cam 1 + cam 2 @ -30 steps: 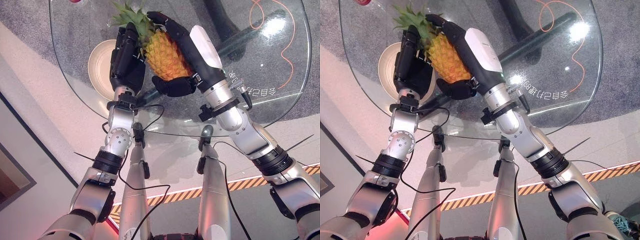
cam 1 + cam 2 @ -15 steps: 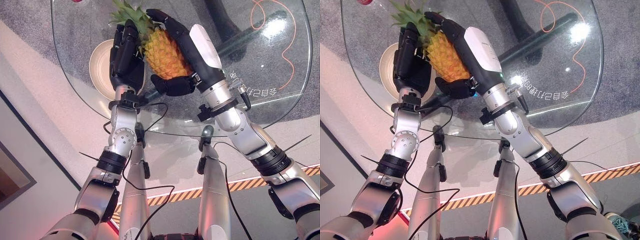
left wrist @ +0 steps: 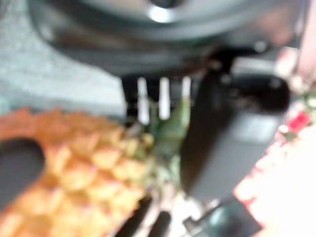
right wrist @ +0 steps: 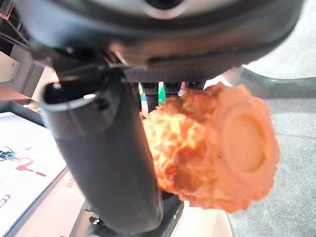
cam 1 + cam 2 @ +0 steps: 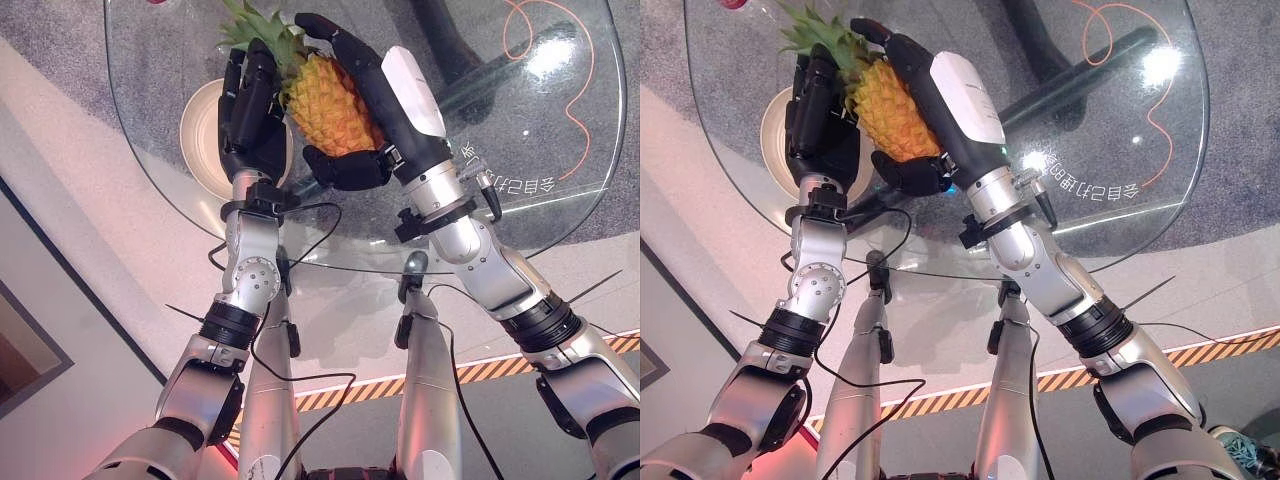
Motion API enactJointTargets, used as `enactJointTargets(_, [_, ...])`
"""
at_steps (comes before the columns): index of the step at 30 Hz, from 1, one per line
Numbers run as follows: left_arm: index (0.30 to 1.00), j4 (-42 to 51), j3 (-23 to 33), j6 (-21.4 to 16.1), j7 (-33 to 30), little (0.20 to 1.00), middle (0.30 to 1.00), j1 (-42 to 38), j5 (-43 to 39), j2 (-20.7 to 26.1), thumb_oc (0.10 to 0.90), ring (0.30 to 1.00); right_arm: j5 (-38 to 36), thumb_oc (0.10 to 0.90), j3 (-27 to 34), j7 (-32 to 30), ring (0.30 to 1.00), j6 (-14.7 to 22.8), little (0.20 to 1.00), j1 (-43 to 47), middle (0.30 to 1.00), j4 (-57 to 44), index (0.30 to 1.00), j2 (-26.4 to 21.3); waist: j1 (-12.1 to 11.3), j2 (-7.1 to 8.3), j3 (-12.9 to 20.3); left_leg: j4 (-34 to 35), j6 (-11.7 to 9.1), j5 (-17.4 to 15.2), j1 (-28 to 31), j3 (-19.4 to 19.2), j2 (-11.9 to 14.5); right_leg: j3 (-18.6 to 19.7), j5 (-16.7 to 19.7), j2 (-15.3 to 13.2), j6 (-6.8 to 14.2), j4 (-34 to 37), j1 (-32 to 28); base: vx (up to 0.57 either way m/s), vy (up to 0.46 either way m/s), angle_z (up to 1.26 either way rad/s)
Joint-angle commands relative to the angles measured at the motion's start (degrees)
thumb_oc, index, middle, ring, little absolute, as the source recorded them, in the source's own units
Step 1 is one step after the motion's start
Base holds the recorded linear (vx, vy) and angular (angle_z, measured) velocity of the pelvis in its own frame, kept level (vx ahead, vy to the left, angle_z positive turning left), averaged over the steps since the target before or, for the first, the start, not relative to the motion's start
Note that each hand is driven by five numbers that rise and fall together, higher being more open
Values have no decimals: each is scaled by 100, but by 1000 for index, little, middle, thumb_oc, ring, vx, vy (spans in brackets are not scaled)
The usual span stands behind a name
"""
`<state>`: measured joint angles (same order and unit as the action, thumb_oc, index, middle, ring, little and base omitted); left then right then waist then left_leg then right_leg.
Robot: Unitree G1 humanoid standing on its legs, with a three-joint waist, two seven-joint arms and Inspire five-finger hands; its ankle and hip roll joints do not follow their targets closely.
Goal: Pick up the fruit to the plate
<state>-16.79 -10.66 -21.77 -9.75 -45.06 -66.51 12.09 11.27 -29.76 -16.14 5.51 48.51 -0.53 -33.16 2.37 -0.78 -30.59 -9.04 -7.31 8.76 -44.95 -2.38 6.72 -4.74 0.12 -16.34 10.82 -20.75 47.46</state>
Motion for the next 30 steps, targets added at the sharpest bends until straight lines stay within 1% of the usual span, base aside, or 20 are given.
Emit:
enactJointTargets(1, [300,975,83,-611,184,200,300,-573,529,157,100,300,255,800,861,-547,900,348,900,432,900,-588,900,79,-124,176,80,-538,117,-519,37,44,-144,-422,547,152,-130,690,-297,0,0,0])
enactJointTargets(6, [300,951,139,-668,133,200,300,-556,556,180,100,300,294,800,917,-586,900,389,900,391,900,-597,900,83,-131,176,80,-506,110,-516,67,41,-140,-438,549,145,-124,713,-327,0,0,0])
enactJointTargets(15, [300,906,270,-887,0,200,300,-517,532,187,100,300,339,800,970,-662,900,417,900,364,900,-593,900,84,-138,173,80,-499,110,-509,69,41,-126,-438,540,149,-130,697,-319,0,0,0])
enactJointTargets(30, [300,892,432,-1363,-401,200,300,-544,625,108,100,300,357,800,974,-736,900,408,900,389,900,-587,900,89,-139,187,80,-420,93,-468,81,28,-116,-449,551,159,-133,747,-330,0,0,0])
